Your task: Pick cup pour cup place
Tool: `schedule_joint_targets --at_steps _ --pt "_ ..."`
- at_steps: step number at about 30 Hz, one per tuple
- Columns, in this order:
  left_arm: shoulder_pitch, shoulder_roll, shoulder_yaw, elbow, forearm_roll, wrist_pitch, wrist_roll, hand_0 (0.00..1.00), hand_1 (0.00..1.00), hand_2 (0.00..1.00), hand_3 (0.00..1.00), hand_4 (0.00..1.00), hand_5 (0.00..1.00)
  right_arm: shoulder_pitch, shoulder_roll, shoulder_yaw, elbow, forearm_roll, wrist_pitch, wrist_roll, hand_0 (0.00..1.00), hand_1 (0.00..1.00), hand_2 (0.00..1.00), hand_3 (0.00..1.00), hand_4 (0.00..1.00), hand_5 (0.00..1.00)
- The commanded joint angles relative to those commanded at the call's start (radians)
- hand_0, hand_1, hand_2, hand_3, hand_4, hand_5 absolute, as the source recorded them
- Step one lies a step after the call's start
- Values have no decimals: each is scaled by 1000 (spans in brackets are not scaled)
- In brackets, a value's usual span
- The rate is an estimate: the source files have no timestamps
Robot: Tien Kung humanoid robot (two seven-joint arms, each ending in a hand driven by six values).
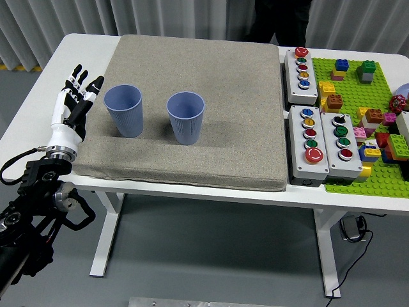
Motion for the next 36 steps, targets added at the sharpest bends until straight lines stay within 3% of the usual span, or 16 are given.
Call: schedule_joint_targets --at_steps 20,36 --pt "90 42 22 -105 125 -29 55 970 956 998 998 906 211 5 -1 17 0 -26 5 0 696 634 597 597 2 252" --pt "105 47 54 -83 215 -4 77 971 958 998 998 909 216 4 2 19 1 -32 6 -4 695 634 597 597 2 258"
